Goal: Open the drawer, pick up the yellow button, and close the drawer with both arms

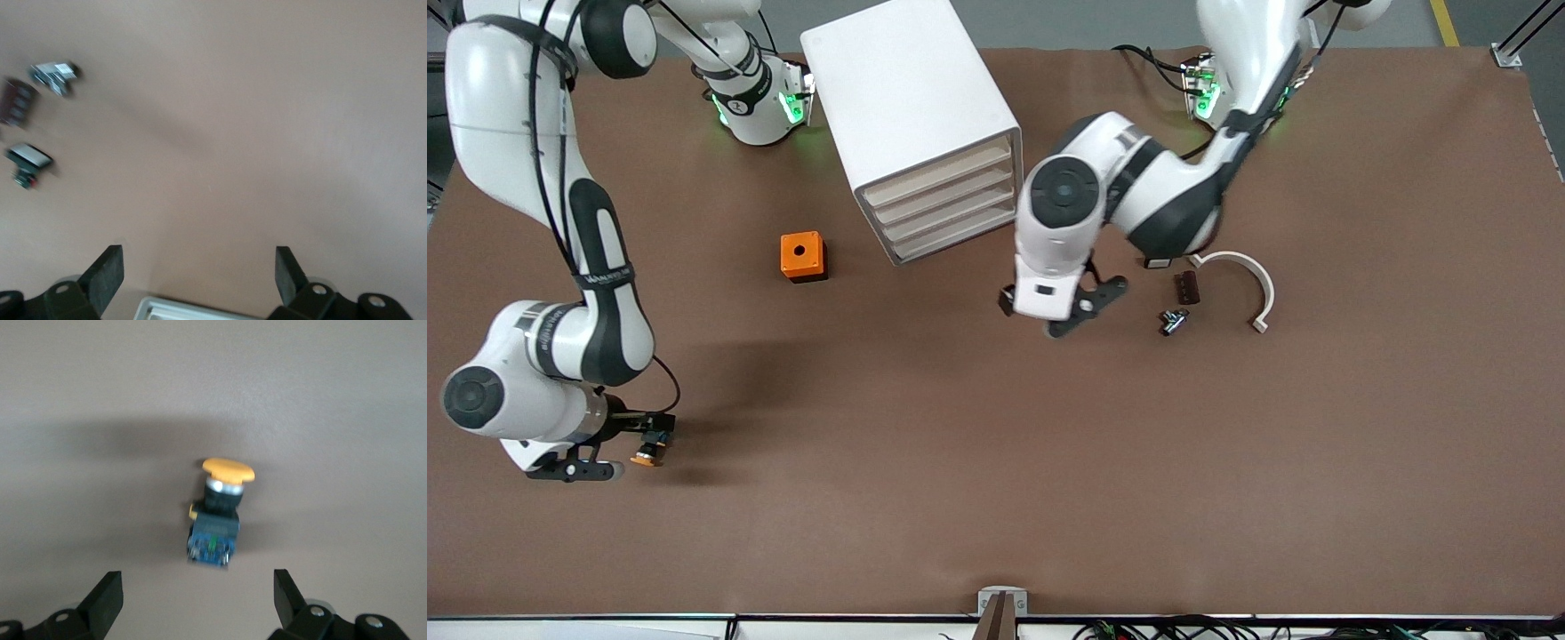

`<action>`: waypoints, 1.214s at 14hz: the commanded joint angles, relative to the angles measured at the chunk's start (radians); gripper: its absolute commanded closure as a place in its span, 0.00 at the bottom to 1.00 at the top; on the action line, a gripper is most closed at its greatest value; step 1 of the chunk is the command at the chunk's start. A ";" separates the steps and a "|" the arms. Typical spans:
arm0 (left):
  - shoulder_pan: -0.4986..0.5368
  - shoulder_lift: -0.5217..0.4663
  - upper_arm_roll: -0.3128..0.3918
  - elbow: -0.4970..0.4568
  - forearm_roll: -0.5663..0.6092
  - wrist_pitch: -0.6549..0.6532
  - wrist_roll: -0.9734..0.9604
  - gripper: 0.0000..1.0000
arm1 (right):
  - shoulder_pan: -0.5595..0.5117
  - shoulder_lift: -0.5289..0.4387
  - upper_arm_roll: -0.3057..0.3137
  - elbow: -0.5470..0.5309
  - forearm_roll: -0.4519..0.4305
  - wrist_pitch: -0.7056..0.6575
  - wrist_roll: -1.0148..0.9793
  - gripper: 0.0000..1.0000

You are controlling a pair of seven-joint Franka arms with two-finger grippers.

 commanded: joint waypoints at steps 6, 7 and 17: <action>0.275 -0.210 -0.007 -0.027 0.046 -0.146 0.240 0.00 | -0.006 -0.297 0.013 -0.031 0.018 -0.332 0.004 0.00; 0.309 -0.234 -0.007 -0.029 0.046 -0.163 0.264 0.00 | -0.005 -0.325 0.013 -0.032 0.026 -0.358 0.004 0.00; 0.503 -0.423 -0.004 -0.157 0.040 -0.229 0.792 0.00 | -0.011 -0.501 0.011 -0.026 0.010 -0.515 -0.005 0.00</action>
